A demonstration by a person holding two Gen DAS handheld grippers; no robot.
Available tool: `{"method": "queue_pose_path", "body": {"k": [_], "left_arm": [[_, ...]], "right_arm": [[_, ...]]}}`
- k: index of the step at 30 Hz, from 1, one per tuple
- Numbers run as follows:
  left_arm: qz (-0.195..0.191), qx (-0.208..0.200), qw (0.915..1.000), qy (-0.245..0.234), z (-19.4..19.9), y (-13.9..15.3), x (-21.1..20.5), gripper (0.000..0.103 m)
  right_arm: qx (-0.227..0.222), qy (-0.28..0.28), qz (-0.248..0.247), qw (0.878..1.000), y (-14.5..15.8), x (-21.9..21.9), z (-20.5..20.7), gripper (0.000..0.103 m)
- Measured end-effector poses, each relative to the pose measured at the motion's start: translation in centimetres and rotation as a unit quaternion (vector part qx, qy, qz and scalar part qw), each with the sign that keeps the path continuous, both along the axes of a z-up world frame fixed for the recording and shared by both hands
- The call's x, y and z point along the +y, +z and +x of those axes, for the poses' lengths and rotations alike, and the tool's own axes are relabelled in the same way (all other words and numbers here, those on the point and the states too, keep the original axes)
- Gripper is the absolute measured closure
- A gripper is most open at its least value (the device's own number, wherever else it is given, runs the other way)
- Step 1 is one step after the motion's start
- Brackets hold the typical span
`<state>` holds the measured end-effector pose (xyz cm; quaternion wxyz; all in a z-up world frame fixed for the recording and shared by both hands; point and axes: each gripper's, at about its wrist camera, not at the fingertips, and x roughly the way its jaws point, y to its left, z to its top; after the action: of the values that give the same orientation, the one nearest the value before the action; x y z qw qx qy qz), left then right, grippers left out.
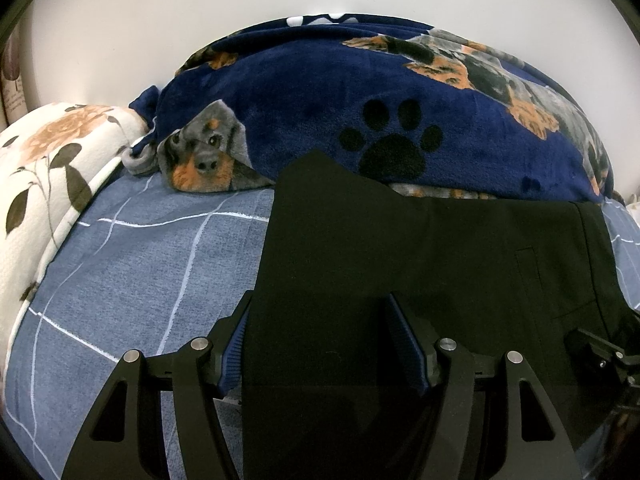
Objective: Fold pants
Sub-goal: 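Press the folded trousers flat against the sheet with both grippers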
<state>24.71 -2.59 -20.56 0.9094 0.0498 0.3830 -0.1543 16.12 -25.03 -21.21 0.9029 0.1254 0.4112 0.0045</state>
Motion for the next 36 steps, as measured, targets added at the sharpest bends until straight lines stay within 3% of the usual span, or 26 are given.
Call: {"method": "queue_pose_path", "body": {"k": [36], "left_arm": [[0.003, -0.002, 1.0000, 0.002, -0.06, 0.01, -0.07, 0.037]], "right_arm": [[0.005, 0.000, -0.011, 1.000, -0.28, -0.05, 0.49, 0.017]]}}
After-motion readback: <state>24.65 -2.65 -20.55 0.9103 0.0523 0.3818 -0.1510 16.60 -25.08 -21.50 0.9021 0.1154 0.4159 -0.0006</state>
